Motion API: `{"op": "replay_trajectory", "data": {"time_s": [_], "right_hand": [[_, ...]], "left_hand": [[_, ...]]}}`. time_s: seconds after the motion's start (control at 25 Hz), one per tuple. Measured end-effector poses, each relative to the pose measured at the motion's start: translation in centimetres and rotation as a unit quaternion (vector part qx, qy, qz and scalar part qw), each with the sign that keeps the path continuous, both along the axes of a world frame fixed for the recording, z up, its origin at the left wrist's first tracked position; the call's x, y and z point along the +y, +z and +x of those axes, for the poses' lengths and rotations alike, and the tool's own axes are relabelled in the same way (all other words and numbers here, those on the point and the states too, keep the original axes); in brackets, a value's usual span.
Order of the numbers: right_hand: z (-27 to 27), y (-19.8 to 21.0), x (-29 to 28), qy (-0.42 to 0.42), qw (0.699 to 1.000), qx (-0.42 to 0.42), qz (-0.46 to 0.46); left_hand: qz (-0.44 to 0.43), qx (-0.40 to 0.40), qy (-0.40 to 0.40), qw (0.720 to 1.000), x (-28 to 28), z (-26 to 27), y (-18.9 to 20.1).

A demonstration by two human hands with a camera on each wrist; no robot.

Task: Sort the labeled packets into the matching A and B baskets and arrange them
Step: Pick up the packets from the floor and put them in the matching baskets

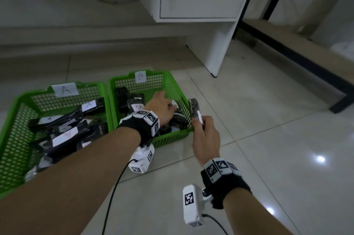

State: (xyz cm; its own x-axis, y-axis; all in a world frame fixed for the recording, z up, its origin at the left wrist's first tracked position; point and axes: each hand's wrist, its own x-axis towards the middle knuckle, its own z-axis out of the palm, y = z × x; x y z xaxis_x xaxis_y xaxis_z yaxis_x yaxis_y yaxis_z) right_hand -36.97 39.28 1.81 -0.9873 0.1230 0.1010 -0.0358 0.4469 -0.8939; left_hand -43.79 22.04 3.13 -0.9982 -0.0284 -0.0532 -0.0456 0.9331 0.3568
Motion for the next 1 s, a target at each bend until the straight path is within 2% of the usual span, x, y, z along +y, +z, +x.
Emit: {"op": "replay_trajectory", "data": {"time_s": [0.08,0.16,0.24,0.28,0.36,0.44,0.52,0.6,0.68,0.8,0.88,1.0], "right_hand": [[-0.2,-0.2,0.2,-0.004,0.999,-0.019,-0.027],[-0.4,-0.2,0.4,0.001,0.999,-0.039,-0.036],[-0.4,0.3,0.6,0.018,0.998,-0.048,-0.022],[-0.5,0.6,0.6,0.029,0.998,-0.053,-0.012],[-0.2,1.2,0.6,0.048,0.997,-0.056,0.020],[0.4,1.8,-0.2,0.052,0.996,-0.024,0.061],[1.1,2.2,-2.0,0.057,0.992,0.035,0.109],[1.8,2.7,-4.9,0.081,0.983,0.072,0.148],[2.8,3.1,-8.4,0.123,0.974,0.092,0.165],[4.8,2.8,-14.3,0.213,0.956,0.099,0.177],[6.3,1.9,-17.5,0.274,0.934,0.082,0.215],[8.2,0.3,-20.8,0.315,0.906,0.083,0.270]], "left_hand": [[-0.070,-0.054,-0.018,0.996,0.8,0.4,-1.0],[-0.127,-0.060,-0.030,0.990,1.1,0.9,-1.3],[-0.119,-0.067,-0.046,0.990,1.0,1.1,-0.7],[-0.102,-0.051,-0.050,0.992,0.6,1.0,-0.4],[-0.063,0.034,-0.047,0.996,-0.8,1.3,0.5],[-0.032,0.118,-0.027,0.992,-3.4,2.5,1.7],[-0.025,0.170,0.012,0.985,-7.4,4.3,2.3],[-0.054,0.190,0.090,0.976,-12.4,6.9,2.6],[-0.095,0.132,0.201,0.966,-17.5,10.0,2.5],[-0.126,-0.044,0.337,0.932,-24.3,14.9,1.9],[-0.115,-0.123,0.343,0.924,-26.9,17.3,1.3],[-0.137,-0.169,0.267,0.939,-28.5,19.4,0.3]]}}
